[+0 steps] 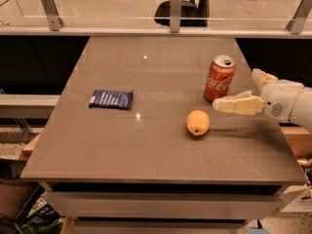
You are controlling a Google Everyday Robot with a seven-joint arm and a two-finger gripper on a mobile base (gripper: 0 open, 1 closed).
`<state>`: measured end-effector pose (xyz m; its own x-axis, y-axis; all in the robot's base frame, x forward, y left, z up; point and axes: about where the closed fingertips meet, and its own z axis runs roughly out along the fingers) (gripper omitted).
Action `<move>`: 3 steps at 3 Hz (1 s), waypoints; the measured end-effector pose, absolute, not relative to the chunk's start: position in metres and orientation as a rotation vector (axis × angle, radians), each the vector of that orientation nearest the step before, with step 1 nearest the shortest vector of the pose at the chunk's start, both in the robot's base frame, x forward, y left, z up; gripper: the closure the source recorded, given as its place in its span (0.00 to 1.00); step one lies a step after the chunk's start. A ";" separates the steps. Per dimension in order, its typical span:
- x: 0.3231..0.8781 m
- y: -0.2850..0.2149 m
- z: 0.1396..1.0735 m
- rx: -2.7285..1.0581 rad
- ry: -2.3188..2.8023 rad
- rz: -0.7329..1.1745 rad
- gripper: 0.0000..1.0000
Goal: Pick coke can
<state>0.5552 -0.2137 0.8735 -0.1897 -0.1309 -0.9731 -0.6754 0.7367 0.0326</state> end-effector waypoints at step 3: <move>0.583 -0.179 0.868 -0.695 1.673 0.622 0.00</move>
Offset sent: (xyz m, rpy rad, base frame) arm 0.0262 0.0269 -0.0062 0.0230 -0.0178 0.0638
